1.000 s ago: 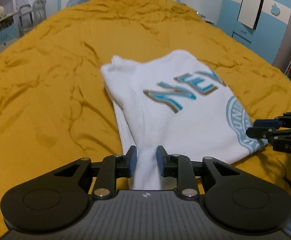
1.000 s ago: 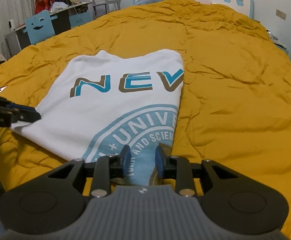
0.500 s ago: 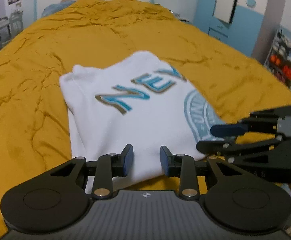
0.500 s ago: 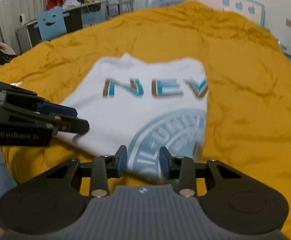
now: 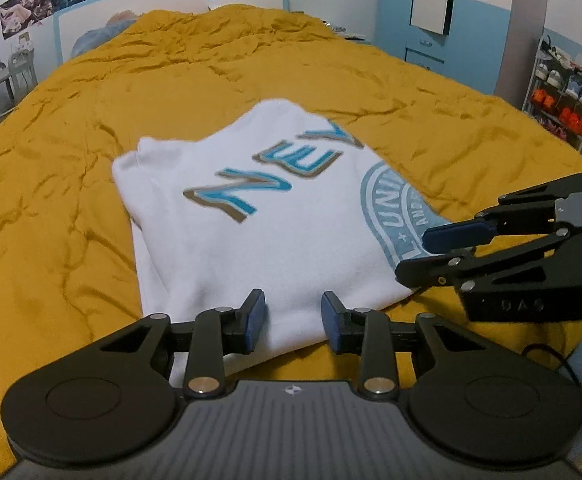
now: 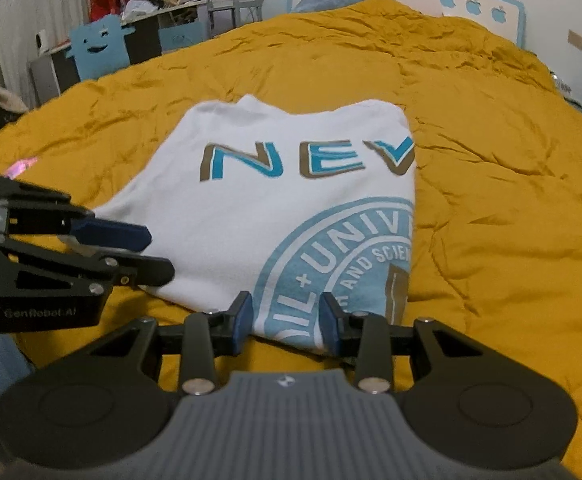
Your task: Fold small clothes
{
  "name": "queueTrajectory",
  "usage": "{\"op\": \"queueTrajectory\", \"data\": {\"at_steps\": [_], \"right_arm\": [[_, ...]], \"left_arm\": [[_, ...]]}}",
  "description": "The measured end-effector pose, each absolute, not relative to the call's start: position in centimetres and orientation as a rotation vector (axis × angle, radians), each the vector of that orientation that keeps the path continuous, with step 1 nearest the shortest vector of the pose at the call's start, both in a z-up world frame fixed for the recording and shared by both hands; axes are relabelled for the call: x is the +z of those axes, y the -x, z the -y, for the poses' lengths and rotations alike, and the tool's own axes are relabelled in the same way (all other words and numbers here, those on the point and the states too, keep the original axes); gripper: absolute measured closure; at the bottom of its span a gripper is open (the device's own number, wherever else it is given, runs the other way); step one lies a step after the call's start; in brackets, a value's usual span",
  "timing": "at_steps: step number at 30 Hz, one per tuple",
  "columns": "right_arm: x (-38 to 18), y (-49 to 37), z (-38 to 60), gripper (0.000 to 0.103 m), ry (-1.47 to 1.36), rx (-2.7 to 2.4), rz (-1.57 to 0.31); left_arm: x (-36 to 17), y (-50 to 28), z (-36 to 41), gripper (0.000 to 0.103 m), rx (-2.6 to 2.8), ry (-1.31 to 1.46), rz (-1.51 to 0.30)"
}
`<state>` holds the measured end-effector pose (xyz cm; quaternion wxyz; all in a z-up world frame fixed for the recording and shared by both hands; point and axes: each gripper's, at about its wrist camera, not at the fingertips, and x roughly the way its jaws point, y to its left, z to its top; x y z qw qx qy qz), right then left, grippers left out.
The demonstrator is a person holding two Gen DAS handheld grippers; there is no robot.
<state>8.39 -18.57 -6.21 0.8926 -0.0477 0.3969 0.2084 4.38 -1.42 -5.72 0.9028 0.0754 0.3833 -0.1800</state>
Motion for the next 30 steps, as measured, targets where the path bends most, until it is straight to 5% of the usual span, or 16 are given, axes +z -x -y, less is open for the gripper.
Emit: {"op": "queueTrajectory", "data": {"at_steps": [3, 14, 30], "right_arm": [[-4.1, -8.2, 19.1, 0.060, 0.081, 0.407, -0.791], [3.9, -5.3, 21.1, 0.021, 0.043, 0.274, -0.585], [4.2, 1.6, 20.7, 0.021, -0.024, 0.192, -0.543]], "left_arm": [[-3.5, -4.2, 1.3, 0.057, -0.354, -0.151, -0.734], [3.6, -0.5, 1.6, 0.012, -0.142, -0.133, -0.416], [2.2, 2.9, 1.8, 0.012, 0.015, -0.026, -0.513]]}}
